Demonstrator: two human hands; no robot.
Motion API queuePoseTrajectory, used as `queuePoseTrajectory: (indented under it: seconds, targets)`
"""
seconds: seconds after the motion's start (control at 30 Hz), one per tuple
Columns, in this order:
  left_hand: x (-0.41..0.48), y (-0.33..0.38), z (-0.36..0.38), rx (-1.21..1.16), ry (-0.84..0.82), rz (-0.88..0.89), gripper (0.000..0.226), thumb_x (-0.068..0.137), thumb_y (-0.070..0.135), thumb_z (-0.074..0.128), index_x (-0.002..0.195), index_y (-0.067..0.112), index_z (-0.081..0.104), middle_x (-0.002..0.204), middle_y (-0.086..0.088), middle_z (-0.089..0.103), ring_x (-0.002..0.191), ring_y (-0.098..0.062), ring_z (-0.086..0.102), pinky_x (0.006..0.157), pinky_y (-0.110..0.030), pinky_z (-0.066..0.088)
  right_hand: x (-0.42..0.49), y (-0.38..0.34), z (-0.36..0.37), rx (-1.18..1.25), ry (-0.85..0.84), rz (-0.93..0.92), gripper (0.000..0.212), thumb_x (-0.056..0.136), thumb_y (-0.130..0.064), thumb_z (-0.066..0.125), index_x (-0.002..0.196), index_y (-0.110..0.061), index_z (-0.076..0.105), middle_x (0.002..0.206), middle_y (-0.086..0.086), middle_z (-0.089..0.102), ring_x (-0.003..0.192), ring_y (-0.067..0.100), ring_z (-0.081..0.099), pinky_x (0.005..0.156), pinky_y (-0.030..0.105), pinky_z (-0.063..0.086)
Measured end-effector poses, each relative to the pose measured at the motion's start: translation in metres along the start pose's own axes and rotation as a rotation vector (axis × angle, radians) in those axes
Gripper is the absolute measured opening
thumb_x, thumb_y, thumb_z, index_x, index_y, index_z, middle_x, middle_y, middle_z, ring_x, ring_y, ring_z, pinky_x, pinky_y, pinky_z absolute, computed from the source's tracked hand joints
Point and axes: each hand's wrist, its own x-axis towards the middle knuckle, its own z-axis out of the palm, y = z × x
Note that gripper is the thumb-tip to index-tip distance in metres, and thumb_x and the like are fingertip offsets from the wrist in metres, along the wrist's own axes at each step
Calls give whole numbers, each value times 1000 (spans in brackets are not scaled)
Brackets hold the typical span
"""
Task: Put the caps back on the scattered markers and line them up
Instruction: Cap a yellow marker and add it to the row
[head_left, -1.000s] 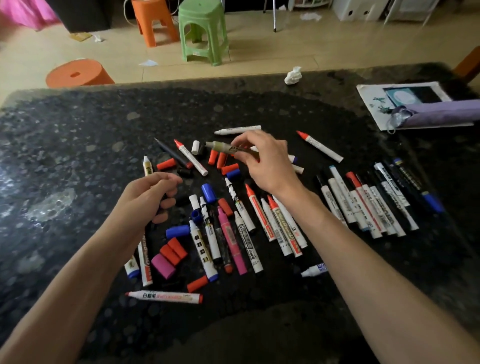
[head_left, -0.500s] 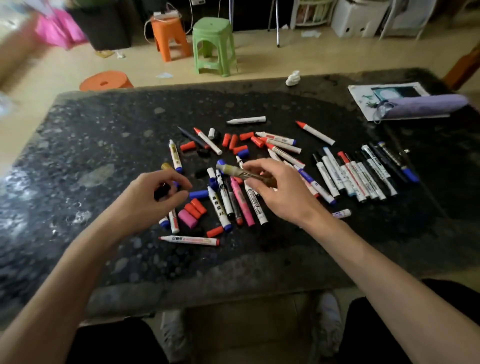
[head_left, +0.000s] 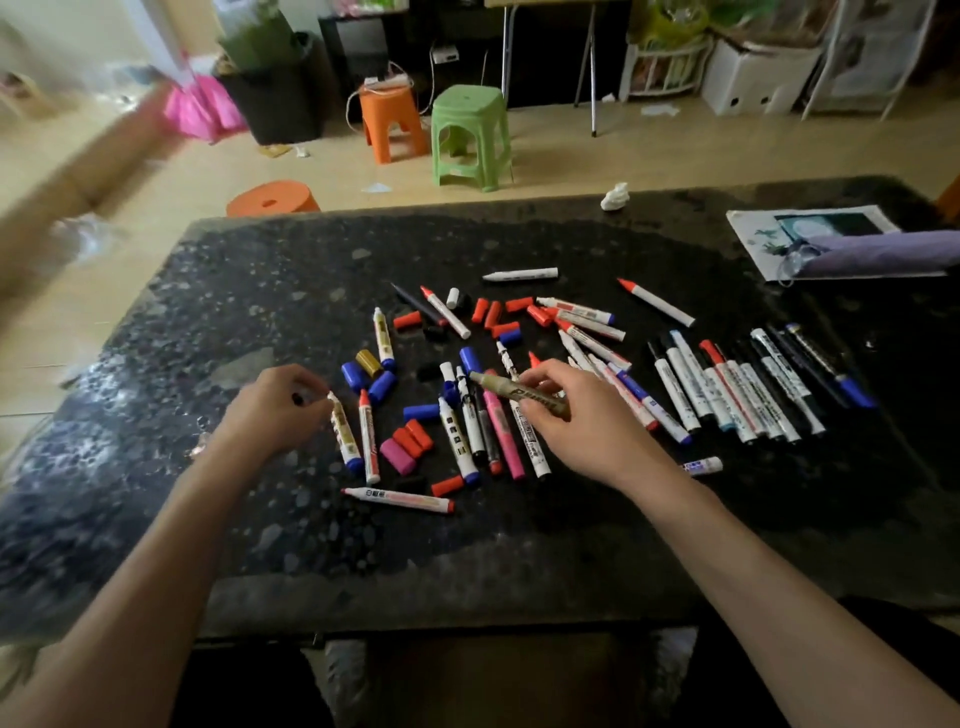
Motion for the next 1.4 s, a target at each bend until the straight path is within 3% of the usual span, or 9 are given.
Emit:
queuePoseTrajectory:
  seconds: [0.13, 0.27, 0.37, 0.53, 0.7, 0.93, 1.13, 1.3, 1.4]
  targets:
    - [30, 15, 16, -62, 68, 5, 26, 94, 38, 71, 115, 24, 70, 100, -6, 68, 92, -26, 63, 79, -36, 49, 24, -11, 6, 1, -1, -17, 20, 103, -30, 61, 122, -35, 62, 99, -16, 65, 81, 1, 65, 66, 18, 50]
    - [69, 34, 25, 47, 20, 32, 48, 96, 51, 64, 132, 20, 65, 121, -13, 70, 114, -33, 64, 86, -39, 49, 33, -5, 2, 8, 19, -19, 19, 104, -30, 60, 122, -34, 63, 98, -17, 64, 88, -2, 63, 70, 14, 46]
    - [88, 32, 30, 165, -44, 13, 46, 90, 60, 68, 117, 23, 73, 105, -7, 73, 98, -28, 66, 76, -35, 46, 36, 3, -5, 15, 47, -12, 20, 103, -30, 61, 123, -33, 64, 100, -15, 65, 90, 0, 63, 76, 21, 50]
    - [100, 22, 30, 99, -77, -5, 34, 77, 57, 82, 90, 27, 73, 79, 5, 64, 79, -18, 58, 64, -33, 41, 35, 16, -14, 36, 75, 6, 16, 103, -30, 61, 119, -33, 64, 94, -15, 66, 76, -1, 62, 66, 17, 42]
    - [108, 18, 30, 26, -116, 77, 17, 86, 46, 78, 85, 32, 69, 98, -5, 72, 94, -25, 64, 78, -39, 49, 33, 24, -10, 38, 83, 17, 17, 103, -29, 62, 120, -29, 65, 90, -18, 63, 80, -4, 60, 69, 14, 40]
    - [106, 25, 19, 109, -306, 110, 48, 62, 71, 74, 93, 34, 74, 87, 5, 64, 88, -20, 61, 78, -35, 47, 37, 25, -8, 57, 90, 21, 17, 103, -28, 63, 119, -29, 66, 86, -20, 63, 78, -9, 60, 68, 12, 41]
    - [93, 21, 7, 161, -398, 362, 25, 76, 39, 86, 95, 45, 71, 68, 8, 53, 64, -11, 50, 63, -29, 40, 36, 28, -8, 42, 78, 30, 18, 103, -27, 63, 120, -29, 65, 90, -19, 64, 82, -3, 62, 71, 16, 43]
    - [91, 11, 14, 196, -411, 405, 36, 81, 36, 85, 103, 60, 69, 105, 15, 68, 98, -10, 62, 91, -40, 52, 36, 28, -6, 25, 59, 21, 19, 103, -28, 62, 121, -29, 65, 84, -17, 64, 78, -5, 62, 64, 12, 42]
    - [93, 18, 22, 198, -401, 422, 28, 83, 38, 83, 98, 57, 69, 102, 17, 64, 96, -3, 60, 86, -31, 49, 34, 29, -6, 16, 67, 15, 17, 102, -28, 63, 119, -30, 65, 83, -16, 65, 78, -1, 64, 66, 17, 45]
